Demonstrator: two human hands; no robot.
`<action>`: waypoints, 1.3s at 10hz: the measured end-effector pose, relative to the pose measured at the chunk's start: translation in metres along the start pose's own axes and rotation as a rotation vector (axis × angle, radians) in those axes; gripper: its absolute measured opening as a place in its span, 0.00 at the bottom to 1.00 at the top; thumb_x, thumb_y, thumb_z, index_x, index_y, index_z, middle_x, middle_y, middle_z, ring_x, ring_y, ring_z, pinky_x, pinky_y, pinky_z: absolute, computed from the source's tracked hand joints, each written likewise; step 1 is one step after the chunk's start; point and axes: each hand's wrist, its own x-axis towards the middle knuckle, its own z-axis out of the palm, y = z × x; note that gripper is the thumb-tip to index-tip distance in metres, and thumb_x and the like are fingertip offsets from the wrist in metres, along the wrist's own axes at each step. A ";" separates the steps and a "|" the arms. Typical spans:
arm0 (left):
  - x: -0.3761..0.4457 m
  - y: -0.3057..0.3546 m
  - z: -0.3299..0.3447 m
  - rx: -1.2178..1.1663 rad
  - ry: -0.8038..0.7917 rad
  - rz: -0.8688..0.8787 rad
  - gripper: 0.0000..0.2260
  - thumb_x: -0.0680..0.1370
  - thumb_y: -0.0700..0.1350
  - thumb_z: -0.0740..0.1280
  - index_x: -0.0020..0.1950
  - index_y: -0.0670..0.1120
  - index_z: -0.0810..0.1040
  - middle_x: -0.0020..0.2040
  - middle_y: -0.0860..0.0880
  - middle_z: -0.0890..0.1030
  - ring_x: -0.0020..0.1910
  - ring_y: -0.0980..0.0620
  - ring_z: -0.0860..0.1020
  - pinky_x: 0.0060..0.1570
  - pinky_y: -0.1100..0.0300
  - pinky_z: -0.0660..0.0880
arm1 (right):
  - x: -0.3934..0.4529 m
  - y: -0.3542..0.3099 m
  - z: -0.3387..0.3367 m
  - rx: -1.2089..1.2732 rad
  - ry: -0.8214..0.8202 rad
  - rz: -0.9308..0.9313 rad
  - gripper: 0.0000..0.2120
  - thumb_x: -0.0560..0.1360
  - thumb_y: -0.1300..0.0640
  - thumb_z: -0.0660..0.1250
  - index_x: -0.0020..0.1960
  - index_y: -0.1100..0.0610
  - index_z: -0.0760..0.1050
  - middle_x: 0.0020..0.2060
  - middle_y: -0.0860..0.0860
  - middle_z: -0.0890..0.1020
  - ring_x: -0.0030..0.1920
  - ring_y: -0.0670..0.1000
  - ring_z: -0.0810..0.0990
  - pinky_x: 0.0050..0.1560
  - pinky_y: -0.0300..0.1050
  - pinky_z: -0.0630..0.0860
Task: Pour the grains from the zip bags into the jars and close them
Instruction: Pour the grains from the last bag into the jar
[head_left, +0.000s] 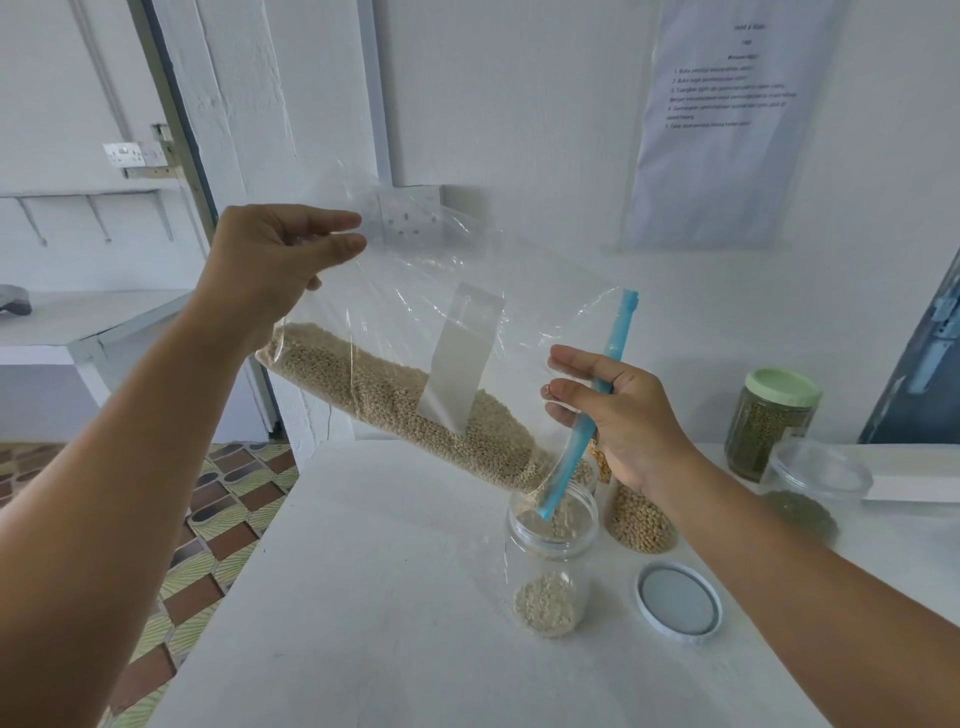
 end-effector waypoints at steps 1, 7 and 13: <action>0.000 0.000 0.001 -0.006 0.003 -0.001 0.14 0.74 0.46 0.79 0.59 0.49 0.86 0.49 0.40 0.86 0.30 0.62 0.74 0.36 0.70 0.75 | -0.001 -0.001 -0.001 -0.004 -0.005 0.001 0.16 0.73 0.69 0.76 0.59 0.57 0.86 0.58 0.51 0.86 0.54 0.56 0.87 0.55 0.51 0.85; 0.005 -0.001 -0.001 -0.035 -0.002 -0.021 0.11 0.73 0.50 0.80 0.54 0.56 0.87 0.52 0.37 0.86 0.33 0.56 0.74 0.37 0.67 0.75 | -0.001 0.000 0.003 -0.006 -0.003 -0.003 0.16 0.74 0.69 0.75 0.60 0.58 0.85 0.58 0.51 0.86 0.53 0.56 0.87 0.56 0.52 0.85; 0.008 0.000 -0.001 -0.029 -0.005 0.013 0.12 0.75 0.48 0.79 0.58 0.51 0.87 0.51 0.38 0.86 0.33 0.61 0.76 0.36 0.68 0.74 | -0.004 -0.002 0.005 -0.011 -0.001 -0.006 0.16 0.74 0.69 0.75 0.60 0.58 0.85 0.57 0.50 0.86 0.54 0.56 0.87 0.55 0.51 0.85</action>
